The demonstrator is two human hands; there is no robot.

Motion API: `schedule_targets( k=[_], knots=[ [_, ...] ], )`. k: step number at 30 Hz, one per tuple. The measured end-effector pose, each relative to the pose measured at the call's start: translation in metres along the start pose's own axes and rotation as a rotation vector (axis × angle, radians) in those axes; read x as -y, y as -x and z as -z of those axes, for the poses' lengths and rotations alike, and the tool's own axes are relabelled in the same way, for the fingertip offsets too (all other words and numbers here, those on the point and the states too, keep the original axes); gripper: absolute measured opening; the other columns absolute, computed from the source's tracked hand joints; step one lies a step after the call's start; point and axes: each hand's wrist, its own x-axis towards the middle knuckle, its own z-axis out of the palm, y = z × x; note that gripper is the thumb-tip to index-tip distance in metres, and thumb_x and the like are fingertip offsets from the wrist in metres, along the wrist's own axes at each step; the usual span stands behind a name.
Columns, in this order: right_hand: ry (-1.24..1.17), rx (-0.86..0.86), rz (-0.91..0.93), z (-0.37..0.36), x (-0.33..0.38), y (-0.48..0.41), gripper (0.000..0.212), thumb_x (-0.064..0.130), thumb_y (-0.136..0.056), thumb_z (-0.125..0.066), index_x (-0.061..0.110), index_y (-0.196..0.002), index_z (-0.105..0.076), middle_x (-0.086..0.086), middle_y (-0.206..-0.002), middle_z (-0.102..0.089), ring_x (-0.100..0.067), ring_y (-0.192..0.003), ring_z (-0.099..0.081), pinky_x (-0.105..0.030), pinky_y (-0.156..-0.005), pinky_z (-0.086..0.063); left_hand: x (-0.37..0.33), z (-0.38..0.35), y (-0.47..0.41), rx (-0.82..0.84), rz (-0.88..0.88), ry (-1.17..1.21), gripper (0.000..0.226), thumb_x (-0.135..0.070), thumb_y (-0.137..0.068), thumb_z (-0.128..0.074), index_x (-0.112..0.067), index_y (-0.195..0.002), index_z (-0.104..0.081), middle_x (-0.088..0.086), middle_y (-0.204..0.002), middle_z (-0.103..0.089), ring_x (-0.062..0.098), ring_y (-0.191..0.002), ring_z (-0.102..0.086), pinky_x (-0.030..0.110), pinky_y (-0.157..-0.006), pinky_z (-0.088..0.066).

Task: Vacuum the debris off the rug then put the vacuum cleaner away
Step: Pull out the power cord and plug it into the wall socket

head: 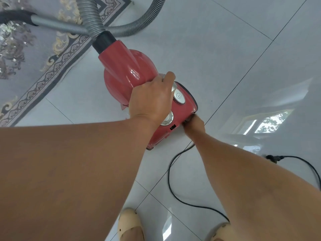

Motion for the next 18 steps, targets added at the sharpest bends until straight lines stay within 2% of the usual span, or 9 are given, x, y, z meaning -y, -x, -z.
schedule_targets(
  k=[3,5,7,8,10,12,14,16,18],
  knots=[
    [0.155,0.016,0.031,0.004,-0.033,0.029,0.023,0.019,-0.095,-0.047,0.010,-0.098,-0.068,-0.016,-0.103,-0.066,-0.036,-0.099,-0.061,-0.032,-0.077,-0.045,0.001,0.001,0.001,0.001,-0.012,-0.009,0.020,-0.019,-0.081,-0.070,-0.017,-0.100,-0.066,-0.001,-0.066,-0.062,0.023,-0.039,-0.054,0.019,-0.041,-0.028],
    [0.421,0.051,-0.023,0.018,-0.072,0.048,0.028,0.010,-0.095,-0.042,0.011,-0.107,-0.068,-0.015,-0.112,-0.065,-0.036,-0.108,-0.061,-0.034,-0.086,-0.048,-0.002,0.003,0.002,0.025,-0.003,-0.030,0.021,-0.017,-0.078,-0.072,-0.018,-0.098,-0.066,-0.003,-0.064,-0.061,0.022,-0.037,-0.051,0.018,-0.040,-0.023],
    [0.714,0.169,-0.228,0.044,-0.111,0.060,0.037,0.004,-0.094,-0.040,0.013,-0.122,-0.062,-0.009,-0.124,-0.061,-0.030,-0.118,-0.058,-0.035,-0.092,-0.048,-0.005,0.005,0.002,0.046,-0.004,-0.051,0.022,-0.017,-0.075,-0.074,-0.019,-0.096,-0.066,-0.004,-0.062,-0.059,0.020,-0.035,-0.050,0.018,-0.041,-0.020],
    [0.852,0.229,-0.320,0.058,-0.125,0.065,0.040,0.004,-0.093,-0.041,0.013,-0.127,-0.059,-0.007,-0.126,-0.060,-0.027,-0.119,-0.057,-0.035,-0.093,-0.049,-0.006,0.005,0.003,0.056,-0.004,-0.055,0.023,-0.017,-0.074,-0.075,-0.020,-0.095,-0.066,-0.005,-0.060,-0.058,0.020,-0.035,-0.050,0.017,-0.041,-0.019],
    [1.036,0.271,-0.361,0.077,-0.133,0.067,0.042,0.005,-0.091,-0.044,0.014,-0.130,-0.057,-0.005,-0.126,-0.058,-0.025,-0.118,-0.056,-0.035,-0.094,-0.051,-0.006,0.003,0.003,0.048,0.005,-0.087,0.025,-0.018,-0.071,-0.077,-0.021,-0.094,-0.067,-0.005,-0.059,-0.058,0.019,-0.035,-0.051,0.017,-0.041,-0.018],
    [0.942,0.244,-0.317,0.074,-0.115,0.054,0.043,0.005,-0.092,-0.045,0.010,-0.134,-0.051,-0.009,-0.133,-0.050,-0.029,-0.124,-0.051,-0.038,-0.099,-0.047,-0.005,0.003,0.001,0.037,0.007,-0.089,0.026,-0.019,-0.070,-0.078,-0.021,-0.094,-0.068,-0.007,-0.059,-0.058,0.018,-0.035,-0.052,0.018,-0.041,-0.017],
    [0.641,0.140,-0.193,0.049,-0.081,0.032,0.041,0.001,-0.091,-0.047,0.004,-0.133,-0.045,-0.014,-0.135,-0.043,-0.036,-0.123,-0.051,-0.042,-0.098,-0.044,-0.003,0.005,0.003,0.030,0.013,-0.065,0.025,-0.019,-0.070,-0.078,-0.021,-0.093,-0.068,-0.007,-0.061,-0.060,0.017,-0.037,-0.052,0.017,-0.042,-0.017],
    [0.329,0.084,-0.024,0.019,-0.037,0.007,0.038,0.004,-0.087,-0.052,0.005,-0.125,-0.048,-0.015,-0.127,-0.048,-0.038,-0.109,-0.058,-0.040,-0.087,-0.048,-0.004,0.003,0.002,0.023,0.015,-0.059,0.025,-0.018,-0.070,-0.078,-0.021,-0.093,-0.069,-0.007,-0.062,-0.060,0.018,-0.038,-0.053,0.017,-0.041,-0.020],
    [0.102,0.121,0.029,-0.007,-0.006,-0.005,0.035,0.012,-0.084,-0.058,0.008,-0.119,-0.054,-0.014,-0.116,-0.058,-0.033,-0.097,-0.063,-0.032,-0.071,-0.046,-0.003,0.002,0.001,0.031,0.014,-0.036,0.025,-0.018,-0.070,-0.078,-0.020,-0.093,-0.069,-0.005,-0.062,-0.060,0.019,-0.039,-0.053,0.017,-0.041,-0.022]
  ],
)
